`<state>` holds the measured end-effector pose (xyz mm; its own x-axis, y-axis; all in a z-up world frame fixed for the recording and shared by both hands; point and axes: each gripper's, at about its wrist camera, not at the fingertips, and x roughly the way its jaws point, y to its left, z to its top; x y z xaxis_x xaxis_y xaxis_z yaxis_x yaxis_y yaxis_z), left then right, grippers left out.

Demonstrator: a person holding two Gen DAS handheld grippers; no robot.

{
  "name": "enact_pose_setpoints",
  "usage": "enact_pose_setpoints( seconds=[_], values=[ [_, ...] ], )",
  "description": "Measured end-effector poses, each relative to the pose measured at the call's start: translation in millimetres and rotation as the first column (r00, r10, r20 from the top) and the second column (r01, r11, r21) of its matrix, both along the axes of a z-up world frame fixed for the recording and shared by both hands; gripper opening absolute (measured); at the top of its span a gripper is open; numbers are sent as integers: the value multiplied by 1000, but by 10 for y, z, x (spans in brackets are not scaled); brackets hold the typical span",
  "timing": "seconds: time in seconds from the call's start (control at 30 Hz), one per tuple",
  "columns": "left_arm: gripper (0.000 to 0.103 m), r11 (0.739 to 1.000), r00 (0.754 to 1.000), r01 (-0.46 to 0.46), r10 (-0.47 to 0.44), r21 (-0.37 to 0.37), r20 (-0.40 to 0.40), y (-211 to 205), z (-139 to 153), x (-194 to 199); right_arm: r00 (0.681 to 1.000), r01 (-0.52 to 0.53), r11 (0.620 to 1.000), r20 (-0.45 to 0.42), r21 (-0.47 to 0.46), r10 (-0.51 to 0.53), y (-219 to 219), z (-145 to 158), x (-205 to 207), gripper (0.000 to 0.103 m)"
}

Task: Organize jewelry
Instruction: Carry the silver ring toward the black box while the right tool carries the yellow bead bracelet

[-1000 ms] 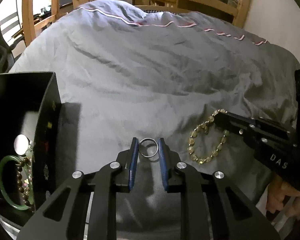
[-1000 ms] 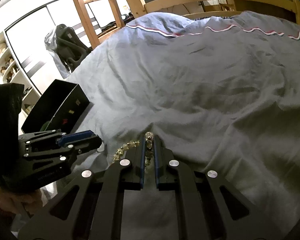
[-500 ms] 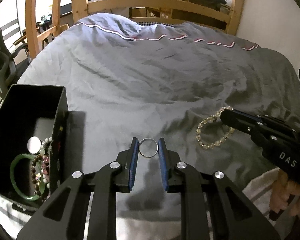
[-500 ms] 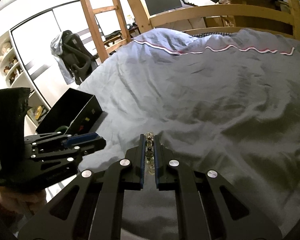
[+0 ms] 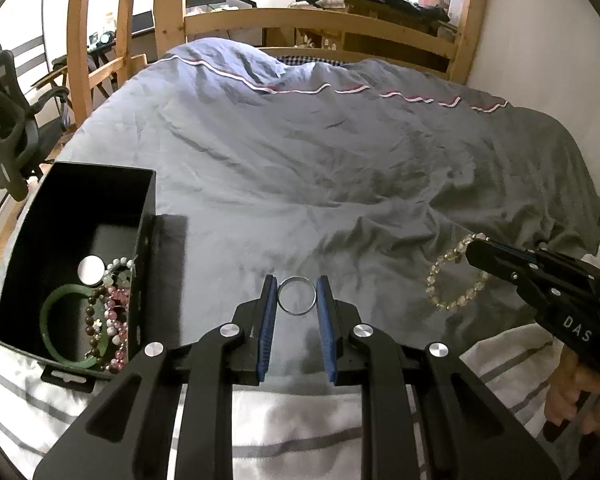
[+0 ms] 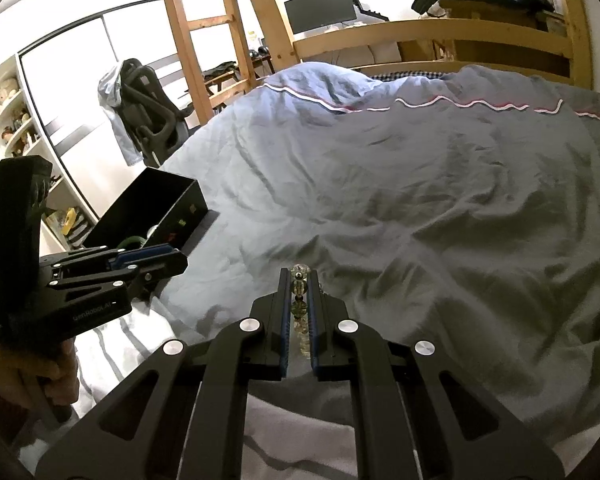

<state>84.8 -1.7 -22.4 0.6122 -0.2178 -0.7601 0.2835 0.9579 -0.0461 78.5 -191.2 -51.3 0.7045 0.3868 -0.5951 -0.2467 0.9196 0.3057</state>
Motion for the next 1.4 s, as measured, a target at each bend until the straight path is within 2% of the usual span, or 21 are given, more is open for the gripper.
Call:
enact_pose_setpoints(
  seconds=[0.57, 1.03, 1.4],
  values=[
    [20, 1000, 1000, -9, 9, -11, 18, 32, 138, -274, 1000, 14, 1000, 15, 6, -15, -56, 121, -297, 8],
    [20, 1000, 998, -23, 24, -16, 60, 83, 276, -297, 999, 21, 1000, 33, 10, -21, -74, 191, -357, 8],
    [20, 997, 993, -54, 60, -55, 103, 300, 463, -213, 999, 7, 1000, 43, 23, -8, 20, 350, -304, 8]
  ],
)
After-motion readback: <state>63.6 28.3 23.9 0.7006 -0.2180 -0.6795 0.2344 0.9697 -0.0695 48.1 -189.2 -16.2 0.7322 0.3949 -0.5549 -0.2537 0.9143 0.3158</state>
